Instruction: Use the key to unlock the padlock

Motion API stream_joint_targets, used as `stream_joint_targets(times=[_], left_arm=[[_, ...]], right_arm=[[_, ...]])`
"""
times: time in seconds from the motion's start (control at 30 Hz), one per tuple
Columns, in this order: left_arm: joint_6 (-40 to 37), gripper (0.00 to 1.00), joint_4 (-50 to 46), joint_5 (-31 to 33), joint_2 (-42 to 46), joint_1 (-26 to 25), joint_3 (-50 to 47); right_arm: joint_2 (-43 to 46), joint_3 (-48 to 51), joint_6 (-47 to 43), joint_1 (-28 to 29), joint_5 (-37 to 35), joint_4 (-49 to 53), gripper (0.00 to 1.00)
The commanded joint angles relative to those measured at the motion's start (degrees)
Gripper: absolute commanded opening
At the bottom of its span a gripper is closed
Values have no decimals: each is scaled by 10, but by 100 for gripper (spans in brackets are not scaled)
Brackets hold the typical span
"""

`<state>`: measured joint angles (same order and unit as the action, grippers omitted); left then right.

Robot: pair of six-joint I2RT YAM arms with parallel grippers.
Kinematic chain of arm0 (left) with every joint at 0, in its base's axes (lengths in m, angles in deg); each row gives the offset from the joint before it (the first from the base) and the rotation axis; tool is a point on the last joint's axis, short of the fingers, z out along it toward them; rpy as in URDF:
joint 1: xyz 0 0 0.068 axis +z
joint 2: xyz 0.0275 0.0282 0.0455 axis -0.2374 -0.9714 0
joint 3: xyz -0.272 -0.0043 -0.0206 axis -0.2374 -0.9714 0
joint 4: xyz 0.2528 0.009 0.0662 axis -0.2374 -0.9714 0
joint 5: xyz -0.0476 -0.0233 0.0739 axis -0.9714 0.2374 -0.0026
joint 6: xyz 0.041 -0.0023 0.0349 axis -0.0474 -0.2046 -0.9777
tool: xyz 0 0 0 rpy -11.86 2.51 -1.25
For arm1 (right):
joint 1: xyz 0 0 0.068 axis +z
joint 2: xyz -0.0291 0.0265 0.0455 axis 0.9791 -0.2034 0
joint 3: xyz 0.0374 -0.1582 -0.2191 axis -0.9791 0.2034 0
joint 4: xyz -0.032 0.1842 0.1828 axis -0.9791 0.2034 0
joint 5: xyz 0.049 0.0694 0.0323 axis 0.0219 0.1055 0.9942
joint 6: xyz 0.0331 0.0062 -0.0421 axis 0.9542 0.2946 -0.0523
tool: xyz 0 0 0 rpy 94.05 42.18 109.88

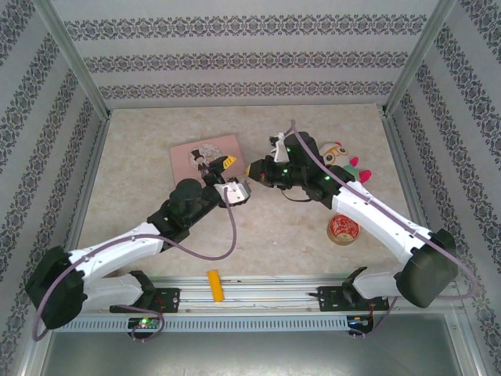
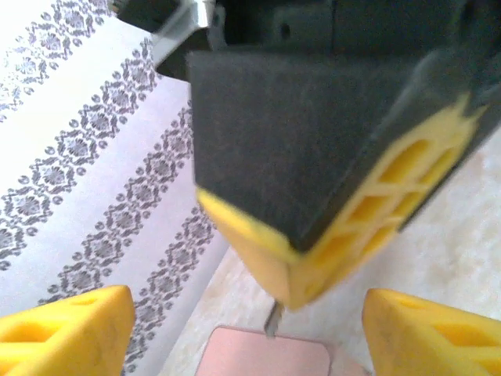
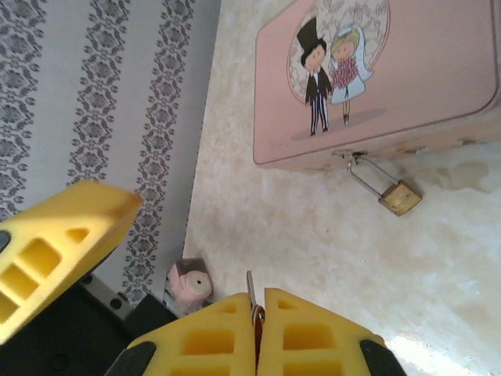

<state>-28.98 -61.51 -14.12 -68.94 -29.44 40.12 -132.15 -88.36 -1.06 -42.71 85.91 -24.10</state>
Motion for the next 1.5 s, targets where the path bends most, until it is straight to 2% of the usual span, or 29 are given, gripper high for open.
stream_joint_targets(times=[0.0, 0.23, 0.33, 0.4, 0.5, 0.57, 0.7, 0.83, 0.97, 1.07, 1.17, 1.47], left_arm=[[94, 85, -72, -78, 55, -7, -7], [275, 88, -117, -78, 161, 13, -29], [339, 87, -143, -97, 174, 25, -10], [403, 84, -160, -102, 164, 39, 13], [517, 79, -186, -165, 132, 78, 51], [586, 79, -177, -239, 108, 102, 68], [671, 77, -134, -320, 79, 124, 86], [742, 68, -100, -396, 47, 158, 97], [825, 58, -12, -464, 14, 198, 78], [849, 51, 34, -494, 0, 205, 68], [849, 50, 54, -512, 0, 205, 67], [772, 48, -55, -488, 20, 204, 74]], right_arm=[[32, 9, -43, -13, 2, -27, 0], [60, 35, -106, -37, 46, -58, 0], [69, 50, -142, -41, 67, -76, 0], [77, 67, -166, -40, 94, -105, 0], [95, 107, -181, -41, 123, -168, 0], [103, 132, -183, -43, 130, -202, 0], [101, 162, -168, -43, 170, -274, 0], [89, 177, -140, -43, 212, -346, 0], [76, 179, -117, -42, 237, -399, 0], [63, 173, -106, -41, 245, -416, 0], [51, 167, -100, -39, 252, -423, 0], [28, 159, -91, -35, 253, -441, 0]])
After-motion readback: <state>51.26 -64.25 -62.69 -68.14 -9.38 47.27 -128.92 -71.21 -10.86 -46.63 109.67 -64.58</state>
